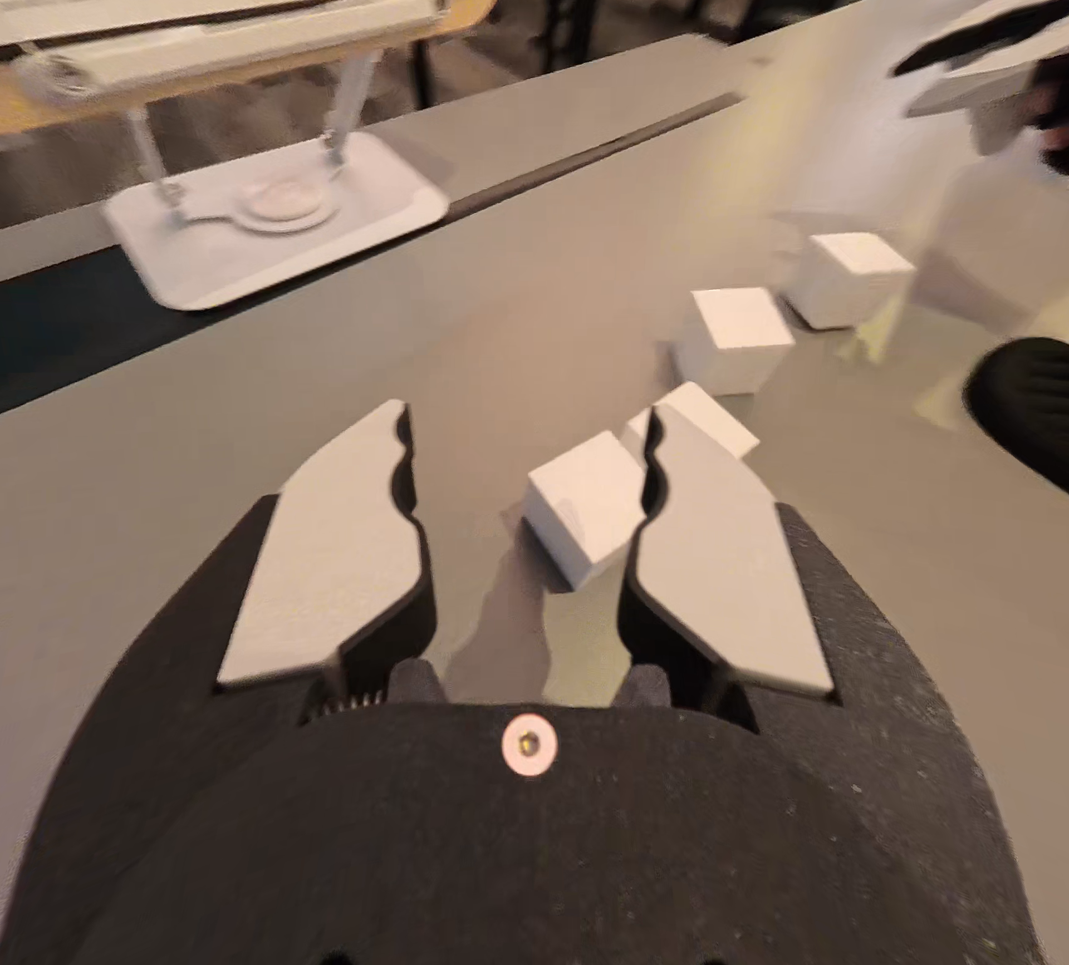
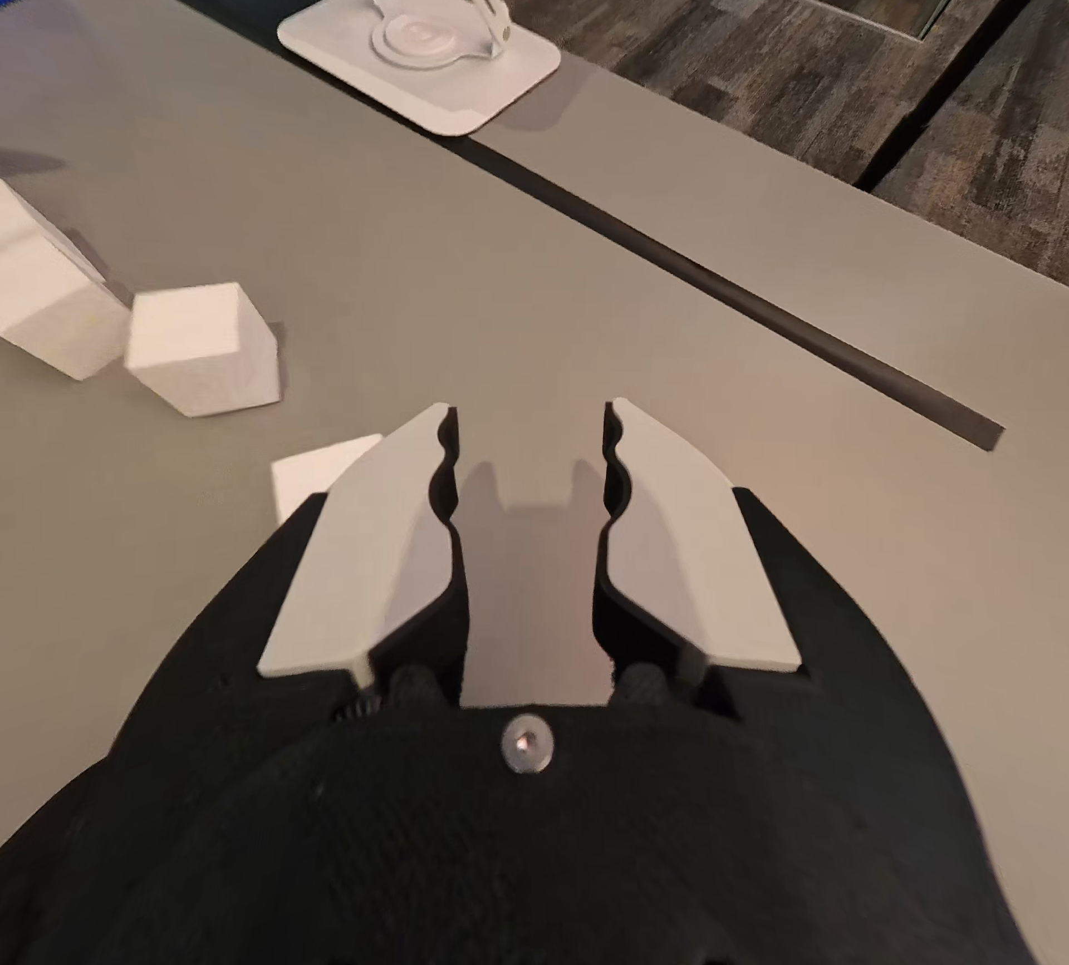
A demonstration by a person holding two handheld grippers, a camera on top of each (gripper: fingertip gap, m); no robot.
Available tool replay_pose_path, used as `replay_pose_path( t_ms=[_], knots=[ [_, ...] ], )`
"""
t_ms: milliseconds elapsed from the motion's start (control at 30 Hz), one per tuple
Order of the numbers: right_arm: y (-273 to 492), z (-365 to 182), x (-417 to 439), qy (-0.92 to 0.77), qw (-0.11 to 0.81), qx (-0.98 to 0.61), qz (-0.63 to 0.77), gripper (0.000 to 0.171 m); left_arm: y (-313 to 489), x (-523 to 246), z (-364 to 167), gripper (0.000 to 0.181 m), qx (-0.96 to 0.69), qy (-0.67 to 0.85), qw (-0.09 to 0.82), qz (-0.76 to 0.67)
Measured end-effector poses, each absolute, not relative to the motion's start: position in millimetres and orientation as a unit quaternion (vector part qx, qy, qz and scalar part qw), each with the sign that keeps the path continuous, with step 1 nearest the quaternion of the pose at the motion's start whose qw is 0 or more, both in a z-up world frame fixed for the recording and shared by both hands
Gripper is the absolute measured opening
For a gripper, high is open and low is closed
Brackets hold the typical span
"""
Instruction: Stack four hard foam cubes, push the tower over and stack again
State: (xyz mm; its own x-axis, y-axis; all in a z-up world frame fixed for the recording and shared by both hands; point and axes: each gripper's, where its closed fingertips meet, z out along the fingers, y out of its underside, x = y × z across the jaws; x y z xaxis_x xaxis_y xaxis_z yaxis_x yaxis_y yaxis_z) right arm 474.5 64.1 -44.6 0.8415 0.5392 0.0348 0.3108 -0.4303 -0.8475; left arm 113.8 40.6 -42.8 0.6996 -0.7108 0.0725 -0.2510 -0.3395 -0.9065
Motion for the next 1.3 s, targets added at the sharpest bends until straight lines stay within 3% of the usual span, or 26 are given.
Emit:
replay_pose_path(
  t_ms=[133,300,667,833,1033,1300],
  knots=[
    [48,-30,487,-0.247,0.498,-0.815,0.164,0.059,23,124,-74,0.104,-0.769,0.374,0.433,-0.284],
    [38,-12,499,-0.213,0.542,-0.782,0.223,0.059,11,130,-93,0.109,-0.731,0.424,0.438,-0.306],
    [18,-20,453,-0.283,0.507,-0.762,0.286,0.07,16,132,-108,0.097,-0.701,0.473,0.439,-0.304],
    [0,-56,437,-0.362,0.478,-0.748,0.286,0.078,12,140,-102,0.088,-0.677,0.494,0.427,-0.34],
    [5,-80,437,-0.378,0.466,-0.739,0.306,0.082,14,143,-117,0.09,-0.688,0.508,0.417,-0.308],
    [8,-122,430,-0.44,0.401,-0.757,0.269,0.079,16,143,-128,0.081,-0.697,0.528,0.4,-0.275]
  ],
)
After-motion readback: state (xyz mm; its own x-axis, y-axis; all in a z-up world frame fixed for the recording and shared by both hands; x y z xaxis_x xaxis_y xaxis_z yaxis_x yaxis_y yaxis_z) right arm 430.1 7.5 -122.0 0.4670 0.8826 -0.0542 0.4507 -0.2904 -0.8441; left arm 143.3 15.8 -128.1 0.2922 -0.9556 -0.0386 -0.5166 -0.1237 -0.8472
